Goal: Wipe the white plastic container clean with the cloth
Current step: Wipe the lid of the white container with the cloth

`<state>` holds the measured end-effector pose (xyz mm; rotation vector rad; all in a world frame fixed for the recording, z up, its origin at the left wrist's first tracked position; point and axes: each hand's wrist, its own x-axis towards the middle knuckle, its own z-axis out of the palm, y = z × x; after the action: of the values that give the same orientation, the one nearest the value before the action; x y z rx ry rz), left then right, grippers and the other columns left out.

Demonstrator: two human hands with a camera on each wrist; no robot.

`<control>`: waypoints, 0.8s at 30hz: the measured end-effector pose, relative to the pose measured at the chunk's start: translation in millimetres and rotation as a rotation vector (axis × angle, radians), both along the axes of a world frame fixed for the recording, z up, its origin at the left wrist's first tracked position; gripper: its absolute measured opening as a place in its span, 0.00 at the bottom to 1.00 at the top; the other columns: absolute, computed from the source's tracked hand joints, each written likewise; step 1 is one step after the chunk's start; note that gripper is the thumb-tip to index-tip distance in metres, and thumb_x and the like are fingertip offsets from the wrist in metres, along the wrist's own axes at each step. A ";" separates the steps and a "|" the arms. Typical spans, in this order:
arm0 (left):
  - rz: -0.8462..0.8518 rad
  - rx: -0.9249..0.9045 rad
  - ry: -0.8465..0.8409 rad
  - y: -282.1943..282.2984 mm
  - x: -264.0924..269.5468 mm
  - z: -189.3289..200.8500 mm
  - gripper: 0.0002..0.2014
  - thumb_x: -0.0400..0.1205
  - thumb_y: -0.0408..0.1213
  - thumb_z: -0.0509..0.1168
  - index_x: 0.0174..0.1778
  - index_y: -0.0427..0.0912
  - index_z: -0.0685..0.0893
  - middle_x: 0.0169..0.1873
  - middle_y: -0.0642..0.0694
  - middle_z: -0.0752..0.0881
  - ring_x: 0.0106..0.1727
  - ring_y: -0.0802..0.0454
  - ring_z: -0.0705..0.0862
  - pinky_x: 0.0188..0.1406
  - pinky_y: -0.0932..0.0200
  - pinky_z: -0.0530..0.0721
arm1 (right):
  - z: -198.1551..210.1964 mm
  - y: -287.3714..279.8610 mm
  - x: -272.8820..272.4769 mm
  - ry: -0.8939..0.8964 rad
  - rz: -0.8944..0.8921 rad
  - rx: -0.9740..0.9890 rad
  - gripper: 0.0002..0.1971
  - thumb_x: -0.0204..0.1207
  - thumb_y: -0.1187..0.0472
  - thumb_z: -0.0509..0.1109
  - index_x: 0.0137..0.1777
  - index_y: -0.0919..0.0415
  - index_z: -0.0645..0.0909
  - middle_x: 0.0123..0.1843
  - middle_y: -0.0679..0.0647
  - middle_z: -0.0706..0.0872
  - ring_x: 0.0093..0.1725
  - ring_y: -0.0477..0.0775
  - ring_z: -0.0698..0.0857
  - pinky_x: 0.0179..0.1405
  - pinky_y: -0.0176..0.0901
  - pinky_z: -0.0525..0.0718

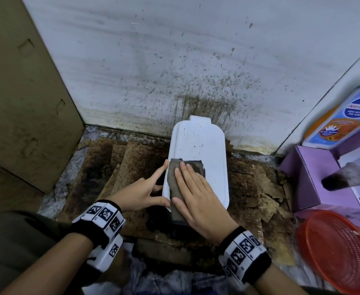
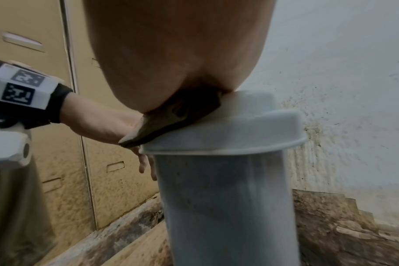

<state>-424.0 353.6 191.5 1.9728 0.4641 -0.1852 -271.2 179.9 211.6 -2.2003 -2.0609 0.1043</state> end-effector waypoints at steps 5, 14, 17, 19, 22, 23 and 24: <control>0.016 -0.020 -0.027 -1.4 2.2 3.9 0.52 0.81 0.48 0.75 0.86 0.67 0.39 0.74 0.75 0.71 0.72 0.74 0.77 0.71 0.69 0.78 | -1.2 14.5 -3.2 0.010 -0.008 0.003 0.34 0.91 0.43 0.44 0.89 0.62 0.44 0.91 0.57 0.43 0.90 0.52 0.41 0.88 0.53 0.52; 0.187 0.258 0.297 19.4 -6.9 13.8 0.61 0.77 0.54 0.77 0.88 0.52 0.32 0.81 0.48 0.74 0.81 0.44 0.73 0.79 0.43 0.72 | 1.5 14.0 -2.0 0.026 -0.011 0.014 0.33 0.90 0.43 0.42 0.89 0.61 0.45 0.91 0.56 0.45 0.90 0.51 0.44 0.88 0.50 0.51; 0.439 0.538 0.062 -6.2 1.1 25.0 0.37 0.87 0.47 0.66 0.89 0.45 0.56 0.78 0.46 0.78 0.77 0.42 0.76 0.76 0.44 0.74 | 6.3 12.9 1.1 0.251 -0.043 0.053 0.31 0.92 0.46 0.44 0.90 0.58 0.46 0.91 0.49 0.43 0.89 0.42 0.40 0.88 0.45 0.47; 0.571 0.666 -0.188 -31.6 10.1 32.6 0.25 0.88 0.44 0.61 0.82 0.45 0.70 0.73 0.45 0.79 0.74 0.43 0.77 0.73 0.45 0.75 | 8.1 9.9 9.5 0.427 -0.160 0.152 0.29 0.92 0.47 0.47 0.89 0.55 0.50 0.91 0.46 0.45 0.88 0.39 0.40 0.88 0.42 0.46; 0.518 0.788 -0.338 -64.0 26.9 38.8 0.22 0.86 0.46 0.60 0.76 0.46 0.74 0.69 0.47 0.78 0.70 0.47 0.76 0.70 0.49 0.74 | 1.1 0.0 29.2 0.435 -0.385 0.348 0.27 0.90 0.49 0.49 0.88 0.55 0.58 0.90 0.49 0.56 0.89 0.41 0.48 0.88 0.44 0.50; 0.471 0.831 -0.334 -72.2 31.8 38.0 0.23 0.86 0.48 0.59 0.76 0.45 0.74 0.70 0.47 0.77 0.72 0.48 0.75 0.71 0.50 0.73 | -0.8 -3.0 34.7 0.448 -0.451 0.358 0.27 0.90 0.48 0.49 0.87 0.55 0.59 0.89 0.49 0.58 0.88 0.41 0.49 0.87 0.44 0.50; 0.430 0.873 -0.310 -80.0 36.1 36.3 0.24 0.86 0.50 0.59 0.77 0.45 0.73 0.72 0.46 0.75 0.75 0.47 0.73 0.74 0.49 0.71 | 0.0 -4.8 38.0 0.510 -0.510 0.343 0.26 0.91 0.47 0.47 0.87 0.53 0.58 0.89 0.48 0.58 0.87 0.41 0.51 0.86 0.42 0.50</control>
<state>-387.9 273.6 227.7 2.6037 0.8388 0.6973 -233.2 175.1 211.6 -2.1195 -1.1307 0.2151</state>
